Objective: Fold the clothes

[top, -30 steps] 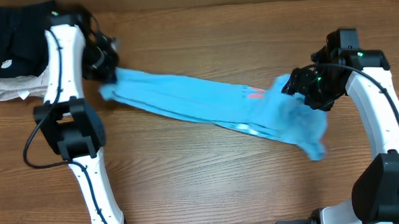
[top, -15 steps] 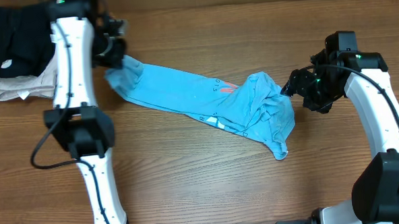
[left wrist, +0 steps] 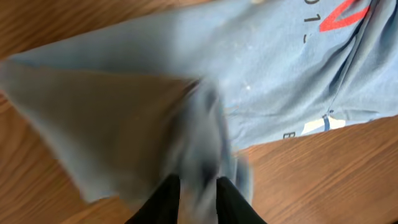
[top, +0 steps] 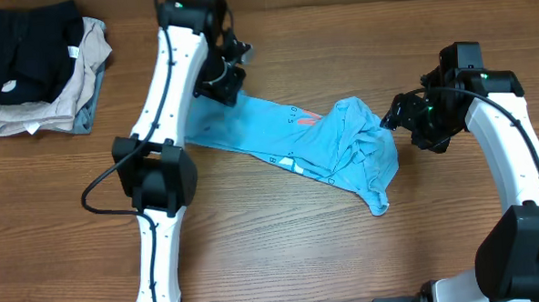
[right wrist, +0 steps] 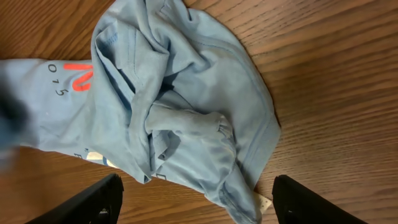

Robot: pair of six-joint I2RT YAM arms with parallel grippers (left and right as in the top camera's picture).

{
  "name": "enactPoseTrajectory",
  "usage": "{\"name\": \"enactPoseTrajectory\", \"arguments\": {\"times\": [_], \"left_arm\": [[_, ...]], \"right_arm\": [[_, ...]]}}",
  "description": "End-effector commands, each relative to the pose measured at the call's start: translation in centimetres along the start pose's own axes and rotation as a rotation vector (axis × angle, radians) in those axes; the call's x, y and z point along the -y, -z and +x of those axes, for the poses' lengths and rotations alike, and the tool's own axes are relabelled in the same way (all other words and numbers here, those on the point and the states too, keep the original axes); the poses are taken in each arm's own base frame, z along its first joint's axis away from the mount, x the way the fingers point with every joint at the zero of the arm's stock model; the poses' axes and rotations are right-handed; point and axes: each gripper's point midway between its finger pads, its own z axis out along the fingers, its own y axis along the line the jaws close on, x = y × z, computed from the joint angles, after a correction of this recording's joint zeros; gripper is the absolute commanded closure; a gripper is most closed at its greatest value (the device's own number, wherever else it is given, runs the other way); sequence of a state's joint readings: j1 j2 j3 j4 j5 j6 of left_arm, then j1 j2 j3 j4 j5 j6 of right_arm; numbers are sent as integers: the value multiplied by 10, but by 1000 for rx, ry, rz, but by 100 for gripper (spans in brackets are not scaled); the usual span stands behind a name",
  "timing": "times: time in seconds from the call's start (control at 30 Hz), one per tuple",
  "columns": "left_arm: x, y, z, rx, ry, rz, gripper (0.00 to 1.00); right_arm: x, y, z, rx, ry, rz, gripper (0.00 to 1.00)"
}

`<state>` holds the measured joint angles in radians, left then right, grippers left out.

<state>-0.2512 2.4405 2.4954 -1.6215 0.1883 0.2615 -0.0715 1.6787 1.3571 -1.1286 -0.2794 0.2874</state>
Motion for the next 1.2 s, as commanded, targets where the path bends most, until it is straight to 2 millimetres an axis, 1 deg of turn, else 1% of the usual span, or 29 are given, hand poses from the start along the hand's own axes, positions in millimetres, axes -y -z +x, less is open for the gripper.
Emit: {"name": "enactPoseTrajectory", "arguments": {"times": [0.0, 0.07, 0.1, 0.2, 0.27, 0.37, 0.43, 0.47, 0.57, 0.67, 0.73, 0.77, 0.83, 0.87, 1.03, 1.1, 1.17], "left_arm": [[21, -29, -2, -46, -11, 34, 81], [29, -33, -7, -38, -26, 32, 89], [34, -34, -10, -30, -38, 30, 91], [46, -36, -15, -16, -64, 27, 92], [51, -37, -17, -15, -76, 25, 89], [52, -35, -18, -9, -79, 18, 77], [47, -28, -20, 7, -50, 2, 65], [43, -21, -22, 23, -35, -4, 60], [34, 2, -31, 87, 9, -18, 30], [25, 27, -39, 162, 22, -33, 14], [19, 39, -43, 200, 30, -41, 9], [15, 45, -44, 216, 35, -45, 8], [9, 51, -44, 233, 44, -51, 8], [3, 55, -42, 236, 57, -56, 9], [-4, 56, -39, 230, 74, -61, 10], [-4, 57, -37, 228, 75, -61, 12], [-4, 58, -37, 229, 75, -61, 13]], "right_arm": [[5, 5, -3, 25, -7, 10, 19], [8, 6, -5, 29, -18, 11, 19], [9, 6, -5, 30, -22, 11, 19], [12, 7, -6, 29, -33, 12, 18], [13, 7, -4, 23, -35, 15, 17], [16, 4, 0, 5, -45, 21, 14], [19, -1, 5, -12, -69, 27, 12], [20, -5, 9, -25, -74, 28, 12], [26, -21, 24, -72, -90, 23, 11], [32, -38, 37, -103, -123, 12, 8], [29, -49, 44, -121, -125, -36, 5], [27, -52, 46, -125, -125, -56, 1], [28, -62, 49, -122, -130, -78, 0], [31, -69, 50, -111, -135, -81, 0], [38, -89, 51, -69, -161, -98, 0], [40, -96, 51, -53, -171, -108, 0], [40, -104, 54, -50, -166, -130, 0]]}}
